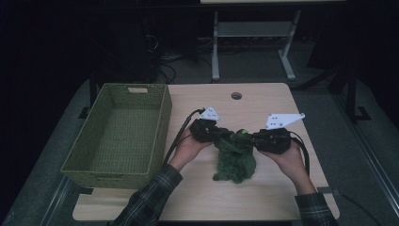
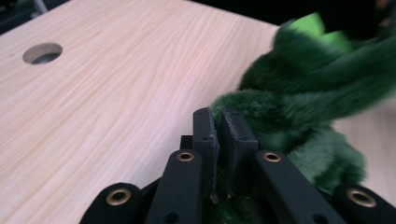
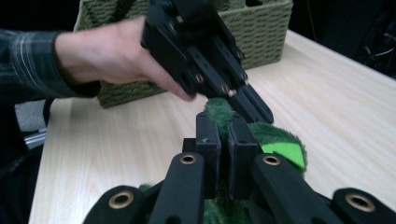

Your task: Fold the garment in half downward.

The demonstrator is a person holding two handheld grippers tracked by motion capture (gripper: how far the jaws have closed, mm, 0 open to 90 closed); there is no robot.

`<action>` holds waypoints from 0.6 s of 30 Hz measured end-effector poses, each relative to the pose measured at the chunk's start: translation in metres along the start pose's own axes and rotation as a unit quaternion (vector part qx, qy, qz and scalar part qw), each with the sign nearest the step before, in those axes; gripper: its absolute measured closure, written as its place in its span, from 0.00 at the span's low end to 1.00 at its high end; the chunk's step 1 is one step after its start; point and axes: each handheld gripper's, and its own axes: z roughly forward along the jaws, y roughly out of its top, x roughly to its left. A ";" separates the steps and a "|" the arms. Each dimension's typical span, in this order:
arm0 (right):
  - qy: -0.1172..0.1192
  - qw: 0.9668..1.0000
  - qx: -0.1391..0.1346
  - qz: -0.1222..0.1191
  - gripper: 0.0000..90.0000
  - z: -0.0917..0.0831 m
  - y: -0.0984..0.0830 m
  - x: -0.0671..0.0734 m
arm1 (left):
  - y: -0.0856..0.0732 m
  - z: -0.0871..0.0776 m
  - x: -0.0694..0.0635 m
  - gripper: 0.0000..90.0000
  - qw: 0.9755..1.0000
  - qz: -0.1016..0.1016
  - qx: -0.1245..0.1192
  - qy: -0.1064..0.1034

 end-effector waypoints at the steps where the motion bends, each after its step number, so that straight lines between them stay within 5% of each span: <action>1: 0.001 1.000 0.005 0.001 0.95 0.000 -0.002 0.002 | -0.001 -0.003 -0.004 0.94 1.000 0.002 -0.005 0.000; 9: 0.005 1.000 0.024 0.010 0.95 -0.009 -0.021 0.016 | -0.022 -0.023 -0.032 0.95 1.000 0.010 -0.028 -0.010; 18: 0.020 0.998 0.059 0.019 0.95 -0.009 -0.052 0.035 | -0.060 -0.024 -0.047 0.94 1.000 0.000 -0.002 -0.013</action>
